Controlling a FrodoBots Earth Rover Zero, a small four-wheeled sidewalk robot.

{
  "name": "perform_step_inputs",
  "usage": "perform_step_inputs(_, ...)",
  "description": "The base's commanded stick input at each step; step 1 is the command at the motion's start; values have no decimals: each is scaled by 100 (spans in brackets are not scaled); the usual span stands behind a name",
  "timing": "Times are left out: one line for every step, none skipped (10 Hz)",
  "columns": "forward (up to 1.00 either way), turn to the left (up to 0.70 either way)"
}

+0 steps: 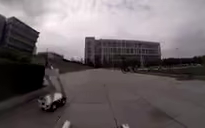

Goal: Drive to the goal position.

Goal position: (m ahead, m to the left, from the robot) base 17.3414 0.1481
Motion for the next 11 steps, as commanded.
perform_step_inputs(70, 0)
perform_step_inputs(70, 0)
perform_step_inputs(70, 0)
perform_step_inputs(70, 0)
perform_step_inputs(70, 0)
perform_step_inputs(70, 0)
perform_step_inputs(70, 0)
perform_step_inputs(70, 0)
perform_step_inputs(70, 0)
perform_step_inputs(70, 0)
perform_step_inputs(70, 0)
